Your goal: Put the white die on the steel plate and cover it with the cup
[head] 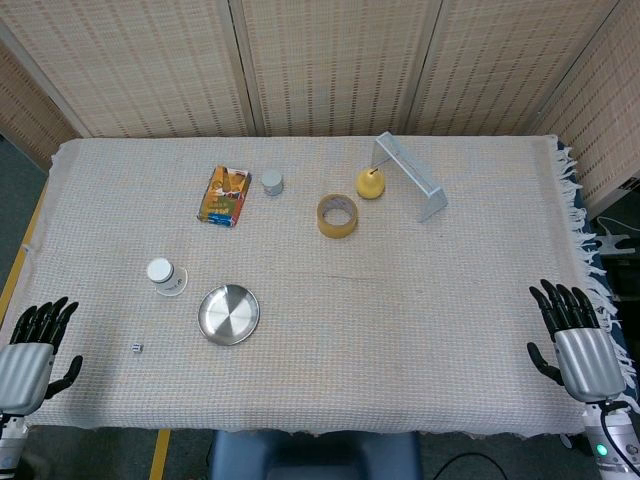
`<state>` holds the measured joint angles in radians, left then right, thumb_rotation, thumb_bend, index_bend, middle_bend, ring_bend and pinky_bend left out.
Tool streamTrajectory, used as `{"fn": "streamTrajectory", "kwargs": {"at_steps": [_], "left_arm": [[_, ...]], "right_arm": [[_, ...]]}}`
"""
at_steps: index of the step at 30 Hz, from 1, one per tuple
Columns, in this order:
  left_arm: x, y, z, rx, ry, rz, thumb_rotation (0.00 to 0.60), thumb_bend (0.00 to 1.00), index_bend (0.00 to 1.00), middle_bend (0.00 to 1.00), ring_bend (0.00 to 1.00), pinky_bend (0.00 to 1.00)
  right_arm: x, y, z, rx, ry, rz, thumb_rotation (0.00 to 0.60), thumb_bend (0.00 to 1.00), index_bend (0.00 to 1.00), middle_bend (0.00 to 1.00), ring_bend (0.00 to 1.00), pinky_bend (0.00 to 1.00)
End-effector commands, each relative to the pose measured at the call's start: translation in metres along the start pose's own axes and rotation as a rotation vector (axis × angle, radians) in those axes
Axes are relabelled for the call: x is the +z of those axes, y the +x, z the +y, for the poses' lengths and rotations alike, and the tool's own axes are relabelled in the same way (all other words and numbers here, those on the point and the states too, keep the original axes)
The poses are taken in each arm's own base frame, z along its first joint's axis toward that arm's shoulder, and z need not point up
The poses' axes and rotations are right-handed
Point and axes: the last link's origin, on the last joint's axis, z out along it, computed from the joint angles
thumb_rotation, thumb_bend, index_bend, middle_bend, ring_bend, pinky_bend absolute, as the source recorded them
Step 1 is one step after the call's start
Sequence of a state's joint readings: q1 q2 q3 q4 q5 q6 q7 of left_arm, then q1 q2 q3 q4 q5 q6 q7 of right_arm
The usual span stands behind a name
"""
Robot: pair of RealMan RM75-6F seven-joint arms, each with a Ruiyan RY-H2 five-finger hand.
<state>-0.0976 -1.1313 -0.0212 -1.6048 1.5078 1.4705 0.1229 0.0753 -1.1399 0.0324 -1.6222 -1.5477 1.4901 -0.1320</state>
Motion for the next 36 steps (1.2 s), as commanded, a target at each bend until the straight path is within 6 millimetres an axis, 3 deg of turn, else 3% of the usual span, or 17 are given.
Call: {"fn": "streamTrajectory", "kwargs": {"at_steps": [1, 8, 11, 14, 16, 19, 26, 36], "left_arm": [[0.0, 0.0, 0.0, -0.002, 0.0, -0.004, 0.6, 0.39, 0.0, 0.0, 0.0, 0.07], [0.0, -0.005, 0.007, 0.002, -0.031, -0.026, 0.6, 0.39, 0.0, 0.0, 0.0, 0.09], [-0.002, -0.008, 0.017, -0.011, -0.074, -0.011, 0.6, 0.39, 0.0, 0.05, 0.03, 0.2], [-0.005, -0.017, 0.021, 0.011, -0.104, -0.029, 0.6, 0.39, 0.01, 0.31, 0.29, 0.52], [-0.006, -0.026, 0.023, 0.031, -0.115, -0.089, 0.6, 0.39, 0.05, 0.52, 0.49, 0.67], [0.0, -0.035, 0.025, 0.045, -0.125, -0.138, 0.6, 0.39, 0.15, 0.71, 0.69, 0.83], [0.012, -0.053, 0.029, 0.081, -0.132, -0.18, 0.6, 0.39, 0.31, 0.92, 0.86, 0.92], [0.026, -0.074, 0.03, 0.081, -0.124, -0.193, 0.6, 0.39, 0.31, 0.96, 0.9, 0.94]], "right_arm": [[0.0, 0.0, 0.0, -0.001, -0.002, -0.001, 0.6, 0.26, 0.0, 0.0, 0.0, 0.0], [-0.001, 0.001, 0.0, -0.001, -0.002, 0.007, 0.6, 0.26, 0.0, 0.0, 0.0, 0.0], [-0.001, 0.001, 0.0, -0.006, -0.007, 0.004, 0.6, 0.26, 0.0, 0.0, 0.0, 0.0], [-0.001, 0.0, 0.0, -0.008, -0.011, 0.001, 0.6, 0.26, 0.0, 0.0, 0.0, 0.0], [-0.001, 0.0, -0.001, -0.009, -0.011, 0.004, 0.6, 0.26, 0.0, 0.0, 0.0, 0.0], [-0.001, 0.001, -0.002, -0.006, -0.006, 0.016, 0.6, 0.26, 0.0, 0.0, 0.0, 0.0], [-0.004, 0.001, -0.005, -0.012, 0.007, 0.026, 0.6, 0.26, 0.0, 0.0, 0.0, 0.0], [-0.008, 0.002, -0.006, -0.006, 0.016, 0.026, 0.6, 0.26, 0.0, 0.0, 0.0, 0.0]]}}
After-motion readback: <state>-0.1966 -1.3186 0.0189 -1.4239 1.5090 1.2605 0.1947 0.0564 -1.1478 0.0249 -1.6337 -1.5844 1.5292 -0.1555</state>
